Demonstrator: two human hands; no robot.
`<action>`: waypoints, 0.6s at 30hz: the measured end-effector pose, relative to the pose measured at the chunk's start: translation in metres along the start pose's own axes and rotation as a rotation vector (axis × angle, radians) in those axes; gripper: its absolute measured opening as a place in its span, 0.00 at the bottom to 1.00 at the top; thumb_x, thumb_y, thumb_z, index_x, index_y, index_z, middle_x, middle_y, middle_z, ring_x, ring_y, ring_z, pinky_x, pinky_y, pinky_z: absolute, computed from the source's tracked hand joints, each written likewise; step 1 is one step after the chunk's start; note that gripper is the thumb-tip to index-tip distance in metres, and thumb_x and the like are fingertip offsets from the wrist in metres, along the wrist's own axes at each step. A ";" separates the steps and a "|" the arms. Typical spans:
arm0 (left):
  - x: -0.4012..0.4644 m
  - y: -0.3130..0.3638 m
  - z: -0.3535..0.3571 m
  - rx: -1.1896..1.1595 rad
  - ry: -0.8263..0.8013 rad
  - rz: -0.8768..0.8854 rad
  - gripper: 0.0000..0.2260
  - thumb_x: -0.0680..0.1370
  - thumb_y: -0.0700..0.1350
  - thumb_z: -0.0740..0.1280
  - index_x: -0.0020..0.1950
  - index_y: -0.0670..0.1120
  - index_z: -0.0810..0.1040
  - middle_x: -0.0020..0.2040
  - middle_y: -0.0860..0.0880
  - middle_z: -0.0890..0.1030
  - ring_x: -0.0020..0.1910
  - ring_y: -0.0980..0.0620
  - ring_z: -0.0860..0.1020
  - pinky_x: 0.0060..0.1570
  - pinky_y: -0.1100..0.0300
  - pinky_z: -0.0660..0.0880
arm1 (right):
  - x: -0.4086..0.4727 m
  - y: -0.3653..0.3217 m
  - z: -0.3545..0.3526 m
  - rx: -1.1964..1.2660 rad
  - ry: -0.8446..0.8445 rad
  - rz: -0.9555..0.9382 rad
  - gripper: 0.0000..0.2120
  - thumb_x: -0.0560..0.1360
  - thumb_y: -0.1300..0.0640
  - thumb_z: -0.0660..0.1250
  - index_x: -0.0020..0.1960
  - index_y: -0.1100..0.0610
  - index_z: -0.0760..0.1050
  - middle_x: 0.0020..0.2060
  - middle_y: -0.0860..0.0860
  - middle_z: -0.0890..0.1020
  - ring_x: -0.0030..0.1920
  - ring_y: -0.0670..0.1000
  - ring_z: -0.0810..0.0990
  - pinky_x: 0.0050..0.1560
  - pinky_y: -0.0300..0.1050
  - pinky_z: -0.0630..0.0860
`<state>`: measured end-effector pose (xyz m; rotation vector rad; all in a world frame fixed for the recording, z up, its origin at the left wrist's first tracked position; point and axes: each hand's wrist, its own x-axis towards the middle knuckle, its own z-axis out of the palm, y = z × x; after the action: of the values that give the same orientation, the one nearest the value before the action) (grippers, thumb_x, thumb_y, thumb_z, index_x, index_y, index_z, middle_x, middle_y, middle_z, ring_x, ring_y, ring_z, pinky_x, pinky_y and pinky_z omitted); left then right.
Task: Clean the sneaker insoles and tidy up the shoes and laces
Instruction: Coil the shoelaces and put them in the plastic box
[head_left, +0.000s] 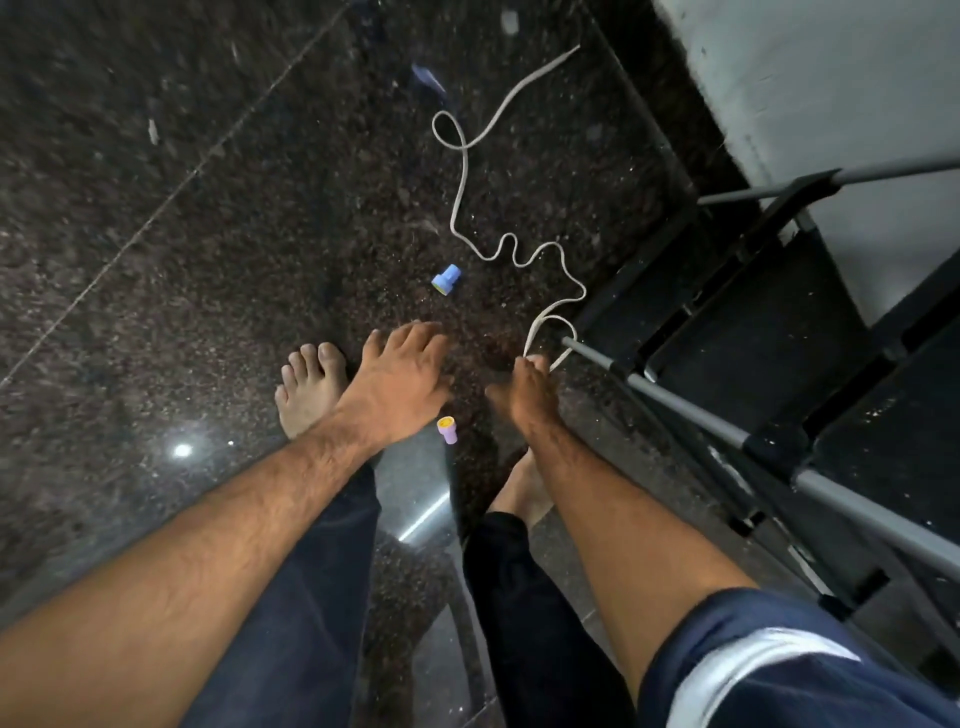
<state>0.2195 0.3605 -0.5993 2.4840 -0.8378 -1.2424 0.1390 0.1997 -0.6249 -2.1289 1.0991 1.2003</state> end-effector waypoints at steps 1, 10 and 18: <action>-0.003 0.002 -0.007 0.005 -0.009 -0.001 0.21 0.79 0.51 0.64 0.72 0.47 0.72 0.74 0.48 0.70 0.75 0.44 0.67 0.70 0.36 0.65 | -0.005 -0.002 -0.005 0.010 0.003 -0.006 0.22 0.75 0.54 0.70 0.65 0.63 0.73 0.70 0.59 0.68 0.67 0.62 0.73 0.67 0.57 0.72; -0.064 0.048 -0.116 -0.160 0.000 -0.008 0.16 0.81 0.48 0.64 0.69 0.51 0.74 0.68 0.50 0.72 0.71 0.46 0.69 0.71 0.41 0.65 | -0.125 -0.034 -0.094 0.476 0.345 -0.212 0.09 0.76 0.65 0.69 0.54 0.58 0.83 0.52 0.55 0.81 0.53 0.54 0.82 0.61 0.45 0.76; -0.123 0.084 -0.231 -0.419 0.001 0.191 0.18 0.79 0.43 0.65 0.70 0.49 0.73 0.67 0.49 0.74 0.66 0.52 0.74 0.68 0.49 0.71 | -0.271 -0.055 -0.202 0.775 0.440 -0.298 0.10 0.80 0.57 0.63 0.52 0.47 0.82 0.49 0.42 0.78 0.50 0.48 0.82 0.57 0.56 0.79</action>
<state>0.3117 0.3560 -0.3397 2.0248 -0.7079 -1.2060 0.2018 0.2027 -0.2882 -1.8469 1.1173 0.1051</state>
